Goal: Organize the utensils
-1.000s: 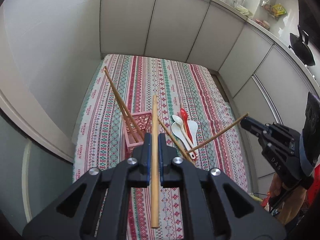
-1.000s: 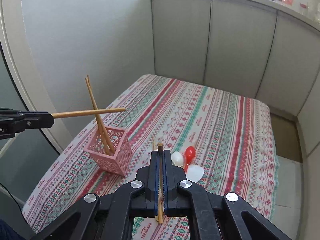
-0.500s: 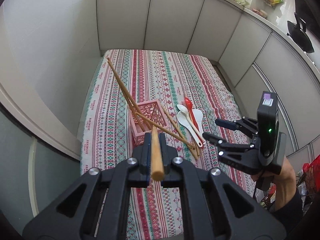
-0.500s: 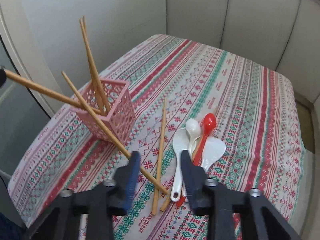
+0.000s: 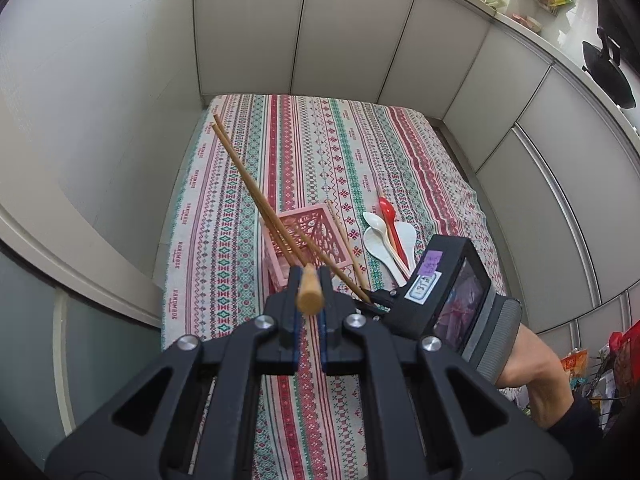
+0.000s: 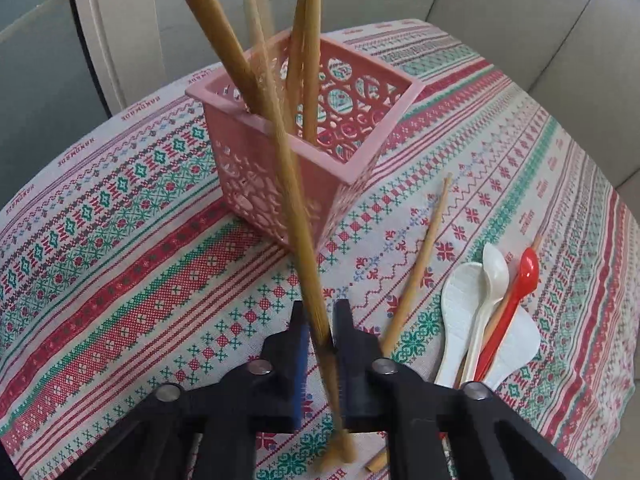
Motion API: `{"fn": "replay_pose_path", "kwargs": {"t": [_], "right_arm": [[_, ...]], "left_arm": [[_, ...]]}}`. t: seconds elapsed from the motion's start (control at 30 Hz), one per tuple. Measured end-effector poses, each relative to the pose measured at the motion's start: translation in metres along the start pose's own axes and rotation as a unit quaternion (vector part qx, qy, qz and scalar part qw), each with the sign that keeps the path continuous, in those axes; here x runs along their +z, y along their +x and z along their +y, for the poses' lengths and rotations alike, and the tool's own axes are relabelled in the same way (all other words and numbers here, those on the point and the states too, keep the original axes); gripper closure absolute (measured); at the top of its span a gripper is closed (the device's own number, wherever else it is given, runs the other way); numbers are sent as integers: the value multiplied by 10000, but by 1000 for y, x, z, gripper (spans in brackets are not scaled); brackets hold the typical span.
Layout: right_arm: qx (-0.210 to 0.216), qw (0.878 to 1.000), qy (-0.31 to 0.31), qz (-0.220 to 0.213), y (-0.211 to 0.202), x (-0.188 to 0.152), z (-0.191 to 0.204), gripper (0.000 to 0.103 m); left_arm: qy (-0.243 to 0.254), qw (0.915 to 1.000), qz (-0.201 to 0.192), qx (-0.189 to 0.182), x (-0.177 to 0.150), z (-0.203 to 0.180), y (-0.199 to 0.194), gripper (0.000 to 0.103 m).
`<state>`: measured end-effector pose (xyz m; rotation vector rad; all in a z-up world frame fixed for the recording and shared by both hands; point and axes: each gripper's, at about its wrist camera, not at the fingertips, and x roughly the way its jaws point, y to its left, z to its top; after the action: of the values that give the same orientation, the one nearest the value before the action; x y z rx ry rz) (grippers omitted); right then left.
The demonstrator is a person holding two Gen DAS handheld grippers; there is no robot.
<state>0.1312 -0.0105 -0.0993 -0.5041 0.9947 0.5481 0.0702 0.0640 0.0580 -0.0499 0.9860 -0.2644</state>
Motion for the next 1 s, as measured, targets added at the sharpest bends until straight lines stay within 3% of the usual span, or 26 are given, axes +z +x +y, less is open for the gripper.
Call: {"fn": "replay_pose_path", "kwargs": {"t": [0.23,0.47,0.73,1.0], "right_arm": [[-188,9968,565,-539,-60,-5,-30,96],[-44,9814,1400,-1316,-109,-9,-65,96],[158,9668,1866,-1737,-137,-13,-84,96],[146,9571,2109,-1981,-148,-18,-94,96]], "left_arm": [[-31,10000,-43,54,4,5,0,96],[202,9993,-139,279,14,-6,-5,96],[324,9993,160,85,20,9,2,96],[600,9967,487,240,33,12,25,96]]}}
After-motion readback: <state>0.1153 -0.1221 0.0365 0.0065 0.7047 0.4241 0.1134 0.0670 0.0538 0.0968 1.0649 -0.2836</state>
